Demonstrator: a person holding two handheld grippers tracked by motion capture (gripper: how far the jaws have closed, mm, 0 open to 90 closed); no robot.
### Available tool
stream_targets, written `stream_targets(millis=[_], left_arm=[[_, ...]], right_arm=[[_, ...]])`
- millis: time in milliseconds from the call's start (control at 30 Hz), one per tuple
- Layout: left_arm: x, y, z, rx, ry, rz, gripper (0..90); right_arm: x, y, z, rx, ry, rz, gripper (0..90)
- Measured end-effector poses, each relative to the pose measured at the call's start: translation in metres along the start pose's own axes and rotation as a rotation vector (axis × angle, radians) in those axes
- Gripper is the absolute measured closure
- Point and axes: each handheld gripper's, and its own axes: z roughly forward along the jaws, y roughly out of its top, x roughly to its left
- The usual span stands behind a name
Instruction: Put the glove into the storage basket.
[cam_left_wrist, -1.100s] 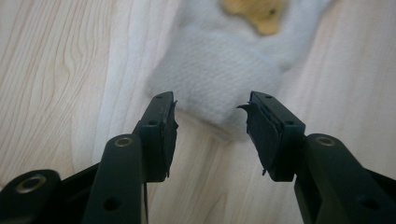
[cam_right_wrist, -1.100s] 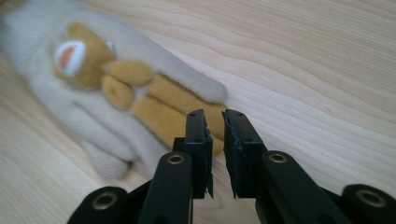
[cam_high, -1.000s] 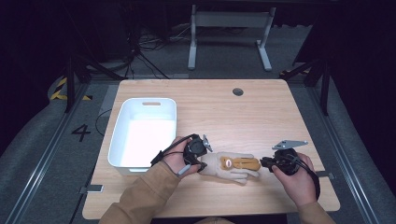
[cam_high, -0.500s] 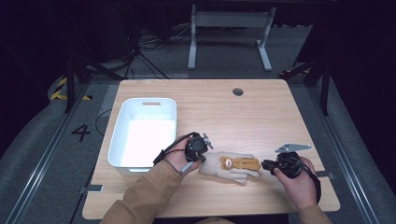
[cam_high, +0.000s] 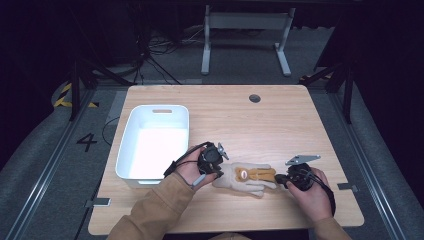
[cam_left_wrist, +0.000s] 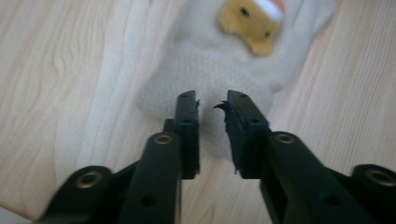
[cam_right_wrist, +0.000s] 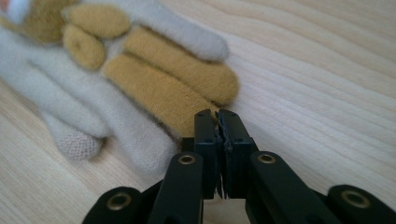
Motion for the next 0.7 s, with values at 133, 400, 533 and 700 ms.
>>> stream_targets(millis=[133,400,533,700], left_arm=[[-0.002,0.003,-0.006,-0.032,-0.005,0.021,65.2],[-0.005,0.014,-0.004,-0.070,-0.009,0.124,41.1],[-0.007,0.020,0.003,-0.071,-0.026,0.166,33.0],[-0.011,0.026,0.014,-0.027,-0.054,0.209,28.0]], right_arm=[[-0.005,0.000,-0.012,-0.044,-0.006,0.022,87.0],[-0.020,-0.010,-0.025,-0.094,-0.027,0.066,82.4],[-0.025,-0.015,-0.030,-0.108,-0.023,0.084,81.2],[-0.030,-0.021,-0.032,-0.111,-0.021,0.108,79.8]])
